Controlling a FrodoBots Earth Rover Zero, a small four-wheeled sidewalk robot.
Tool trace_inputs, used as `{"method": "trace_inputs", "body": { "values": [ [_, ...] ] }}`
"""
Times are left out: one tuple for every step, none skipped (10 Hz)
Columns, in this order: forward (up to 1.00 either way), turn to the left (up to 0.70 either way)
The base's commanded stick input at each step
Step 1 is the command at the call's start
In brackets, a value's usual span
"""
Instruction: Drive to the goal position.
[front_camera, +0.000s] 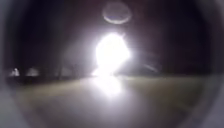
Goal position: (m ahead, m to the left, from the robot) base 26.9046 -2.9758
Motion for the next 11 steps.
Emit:
{"method": "trace_inputs", "body": {
  "values": [
    [1.0, 0.16],
    [1.0, 0.15],
    [1.0, 0.17],
    [1.0, 0.23],
    [1.0, 0.25],
    [1.0, 0.06],
    [1.0, 0.04],
    [1.0, 0.04],
    [1.0, 0.03],
    [1.0, 0.03],
    [1.0, 0.03]
  ]
}}
